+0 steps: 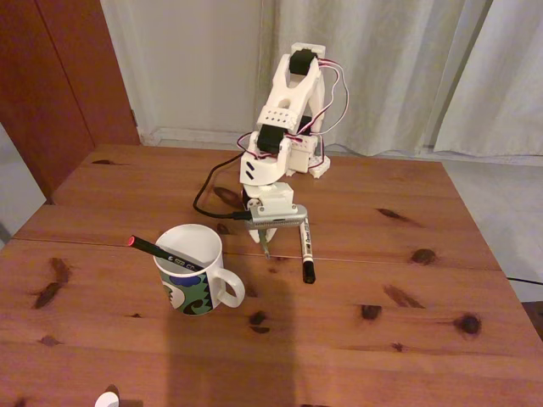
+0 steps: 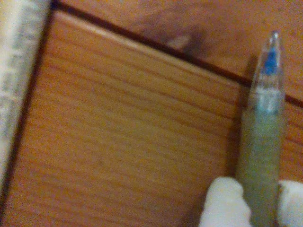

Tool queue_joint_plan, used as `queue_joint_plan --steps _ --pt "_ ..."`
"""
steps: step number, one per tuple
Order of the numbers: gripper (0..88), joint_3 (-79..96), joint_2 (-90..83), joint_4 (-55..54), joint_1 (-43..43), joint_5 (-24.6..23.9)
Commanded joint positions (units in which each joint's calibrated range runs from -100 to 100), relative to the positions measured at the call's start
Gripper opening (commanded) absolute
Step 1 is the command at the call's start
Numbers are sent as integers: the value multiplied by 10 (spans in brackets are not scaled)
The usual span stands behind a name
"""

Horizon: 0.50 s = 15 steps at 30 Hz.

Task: Clean up the desk and place the pens and markers into the cup

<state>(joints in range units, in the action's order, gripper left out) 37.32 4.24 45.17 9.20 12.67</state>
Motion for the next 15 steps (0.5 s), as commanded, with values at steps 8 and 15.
queue_joint_plan --steps 8,15 --pt "9 -98 -112 -7 -2 -22" --pt "9 -123 -171 -15 2 -26"
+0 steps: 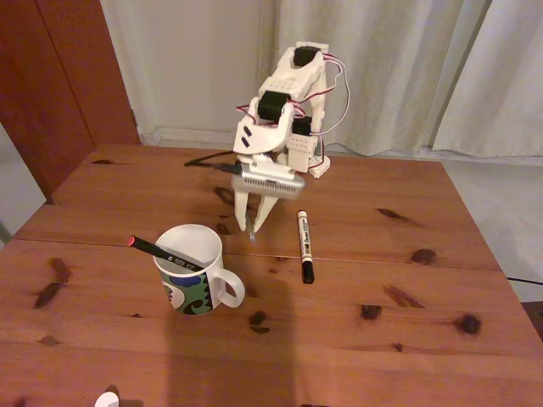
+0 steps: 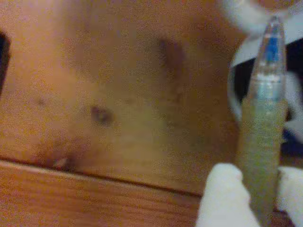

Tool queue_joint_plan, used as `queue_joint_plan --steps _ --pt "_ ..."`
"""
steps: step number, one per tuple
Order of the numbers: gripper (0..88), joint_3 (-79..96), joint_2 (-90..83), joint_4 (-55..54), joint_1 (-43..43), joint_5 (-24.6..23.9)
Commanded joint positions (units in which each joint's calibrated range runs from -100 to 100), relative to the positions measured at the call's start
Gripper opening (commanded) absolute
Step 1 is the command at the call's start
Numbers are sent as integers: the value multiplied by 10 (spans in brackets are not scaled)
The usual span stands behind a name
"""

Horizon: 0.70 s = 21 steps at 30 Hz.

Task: Clean up the desk and place the pens and markers into the cup

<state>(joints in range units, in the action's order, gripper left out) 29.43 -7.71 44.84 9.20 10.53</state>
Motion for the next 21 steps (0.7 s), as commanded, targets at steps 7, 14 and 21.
queue_joint_plan --steps 7,14,21 --pt "9 -103 -76 -81 10 -45" --pt "9 -157 -53 -174 11 -110" --pt "9 -158 7 -295 19 -145"
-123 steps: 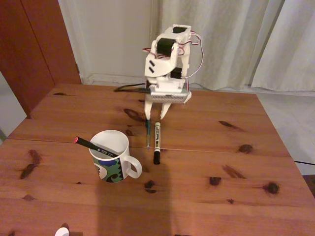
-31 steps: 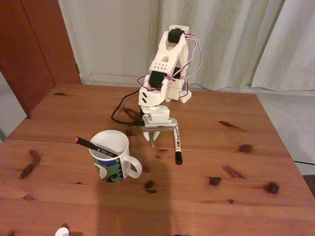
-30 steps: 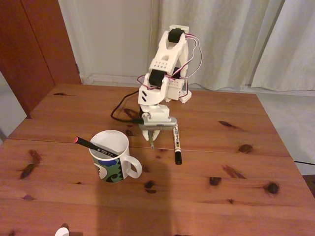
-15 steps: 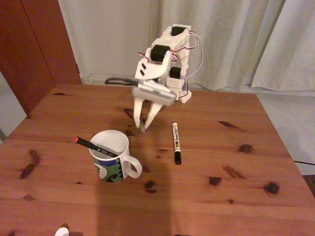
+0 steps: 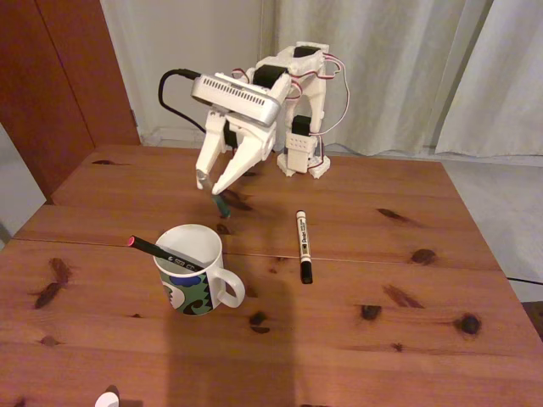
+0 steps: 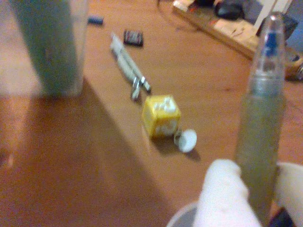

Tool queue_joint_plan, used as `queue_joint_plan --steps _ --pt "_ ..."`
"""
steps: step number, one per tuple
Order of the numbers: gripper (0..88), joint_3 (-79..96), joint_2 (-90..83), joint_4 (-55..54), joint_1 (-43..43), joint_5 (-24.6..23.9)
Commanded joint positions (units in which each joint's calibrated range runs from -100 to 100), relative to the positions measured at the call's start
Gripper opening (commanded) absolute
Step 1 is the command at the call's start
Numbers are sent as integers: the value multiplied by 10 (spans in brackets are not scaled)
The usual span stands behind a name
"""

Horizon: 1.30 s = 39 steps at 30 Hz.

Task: Clean up the desk and place the pens and markers into the cup

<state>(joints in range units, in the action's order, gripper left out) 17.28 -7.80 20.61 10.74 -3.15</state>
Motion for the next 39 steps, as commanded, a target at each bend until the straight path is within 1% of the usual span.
queue_joint_plan --steps 1,7,14,25,35,37,39 --pt "9 -38 18 -69 3 -8" --pt "9 -115 73 -86 14 -27" --pt "9 -188 111 -85 16 -30" --pt "9 -191 158 -92 33 -29" --pt "17 -184 164 -92 34 -29" --pt "39 -184 164 -92 34 -29" --pt "83 -184 164 -92 35 -26"
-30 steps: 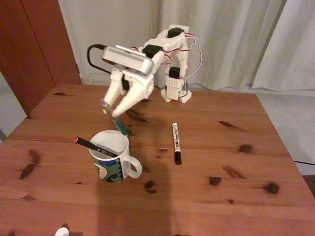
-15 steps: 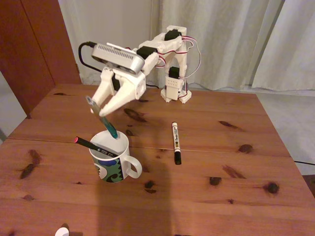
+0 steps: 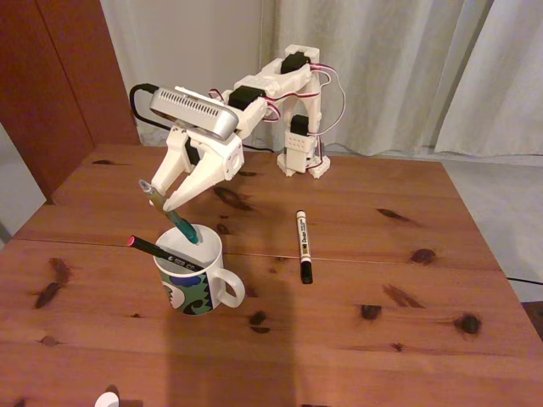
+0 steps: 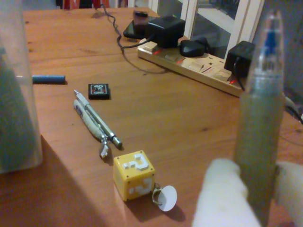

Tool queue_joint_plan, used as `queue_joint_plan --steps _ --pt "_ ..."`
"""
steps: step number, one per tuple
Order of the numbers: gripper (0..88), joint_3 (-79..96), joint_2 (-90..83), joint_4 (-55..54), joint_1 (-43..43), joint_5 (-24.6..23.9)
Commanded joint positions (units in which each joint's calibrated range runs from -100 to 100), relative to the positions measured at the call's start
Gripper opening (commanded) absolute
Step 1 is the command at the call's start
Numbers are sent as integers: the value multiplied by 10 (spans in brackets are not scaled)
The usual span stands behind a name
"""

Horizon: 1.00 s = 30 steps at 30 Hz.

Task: Clean up the desk and place the pens and markers into the cup

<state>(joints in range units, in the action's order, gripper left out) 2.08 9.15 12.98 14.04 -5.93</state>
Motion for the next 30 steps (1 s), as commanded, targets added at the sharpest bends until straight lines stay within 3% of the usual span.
queue_joint_plan --steps 1,25,30 --pt "105 -32 -6 -16 4 2" --pt "130 31 -63 -4 0 3" --pt "130 77 -176 123 -8 16"
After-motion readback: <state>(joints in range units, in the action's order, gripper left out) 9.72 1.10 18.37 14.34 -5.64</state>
